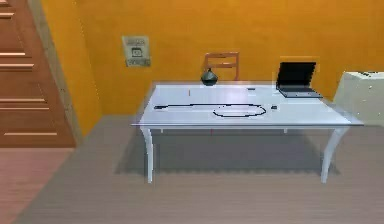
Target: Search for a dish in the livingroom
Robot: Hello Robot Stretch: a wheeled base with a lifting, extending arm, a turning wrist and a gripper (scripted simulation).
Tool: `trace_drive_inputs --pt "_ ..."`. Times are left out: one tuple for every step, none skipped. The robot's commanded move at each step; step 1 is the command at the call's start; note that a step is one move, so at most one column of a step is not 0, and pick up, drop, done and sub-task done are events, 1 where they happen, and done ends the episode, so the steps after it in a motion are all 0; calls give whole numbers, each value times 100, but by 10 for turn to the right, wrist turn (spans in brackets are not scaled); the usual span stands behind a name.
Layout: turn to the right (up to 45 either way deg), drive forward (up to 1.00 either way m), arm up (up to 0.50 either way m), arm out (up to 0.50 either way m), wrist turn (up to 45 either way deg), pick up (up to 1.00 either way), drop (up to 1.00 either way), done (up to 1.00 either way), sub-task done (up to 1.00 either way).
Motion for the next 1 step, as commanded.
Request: trace_drive_inputs --pt "-450 0 0 0 0 0 0 0 0"
